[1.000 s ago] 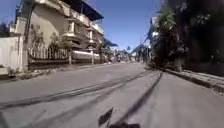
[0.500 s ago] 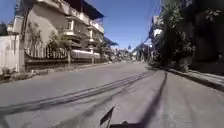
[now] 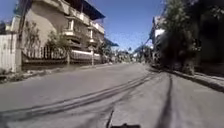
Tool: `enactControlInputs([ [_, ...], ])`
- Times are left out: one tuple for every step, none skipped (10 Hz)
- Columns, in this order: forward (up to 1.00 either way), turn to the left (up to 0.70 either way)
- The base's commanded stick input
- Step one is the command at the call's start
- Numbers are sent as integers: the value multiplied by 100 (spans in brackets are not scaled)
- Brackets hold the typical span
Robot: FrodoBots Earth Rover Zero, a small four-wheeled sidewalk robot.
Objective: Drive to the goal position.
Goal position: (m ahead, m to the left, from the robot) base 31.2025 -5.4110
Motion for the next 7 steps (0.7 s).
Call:
enactControlInputs([
  [70, -3],
  [70, -3],
  [70, -3],
  [70, -3],
  [70, -3],
  [70, -3],
  [70, -3],
])
